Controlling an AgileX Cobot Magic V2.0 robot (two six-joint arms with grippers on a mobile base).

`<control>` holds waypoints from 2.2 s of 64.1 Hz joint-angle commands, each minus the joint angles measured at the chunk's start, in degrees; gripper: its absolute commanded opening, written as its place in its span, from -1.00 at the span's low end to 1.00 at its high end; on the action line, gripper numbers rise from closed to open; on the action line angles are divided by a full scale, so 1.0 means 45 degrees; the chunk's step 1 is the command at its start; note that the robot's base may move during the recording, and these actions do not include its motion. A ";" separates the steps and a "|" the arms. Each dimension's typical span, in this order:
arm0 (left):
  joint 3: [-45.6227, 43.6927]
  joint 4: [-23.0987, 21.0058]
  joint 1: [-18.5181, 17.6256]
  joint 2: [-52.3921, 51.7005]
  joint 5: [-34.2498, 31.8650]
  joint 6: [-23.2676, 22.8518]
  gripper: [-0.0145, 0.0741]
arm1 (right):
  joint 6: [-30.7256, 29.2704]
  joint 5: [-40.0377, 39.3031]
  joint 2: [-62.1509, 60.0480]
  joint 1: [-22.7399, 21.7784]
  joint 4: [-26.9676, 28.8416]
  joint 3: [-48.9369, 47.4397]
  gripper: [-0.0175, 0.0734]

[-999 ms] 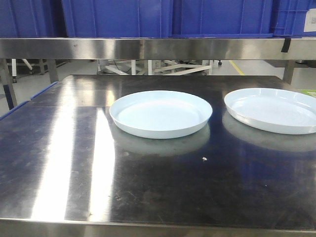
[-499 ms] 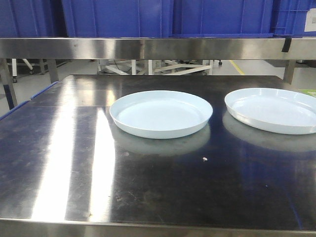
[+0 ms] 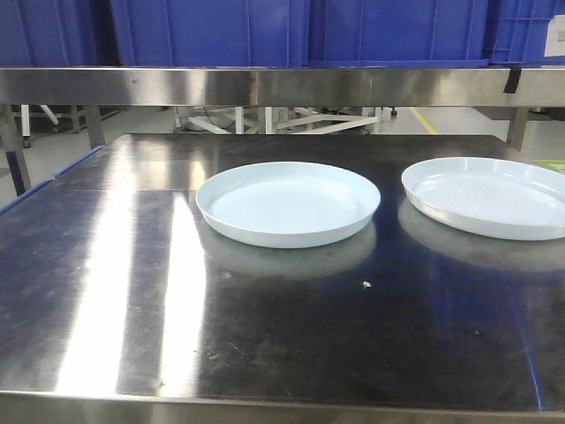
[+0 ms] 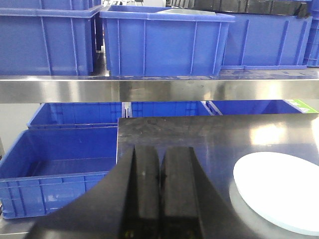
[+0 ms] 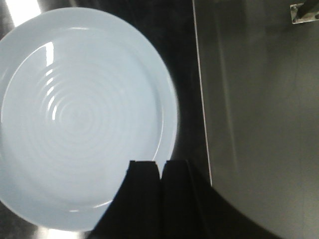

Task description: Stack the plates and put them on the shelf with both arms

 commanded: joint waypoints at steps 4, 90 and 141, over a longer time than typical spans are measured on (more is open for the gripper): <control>-0.0450 -0.0121 -0.0095 0.0038 -0.1114 -0.0137 -0.49 | -0.0040 0.0577 0.0860 -0.0131 0.0081 -0.1895 -0.35; -0.0450 -0.0121 -0.0095 0.0038 -0.1114 -0.0137 -0.49 | -0.0040 0.1345 0.3392 -0.0213 0.0072 -0.4125 -0.49; -0.0450 -0.0121 -0.0095 0.0038 -0.1114 -0.0137 -0.49 | 0.0050 0.0401 0.2341 0.3268 0.3749 -0.4081 -0.49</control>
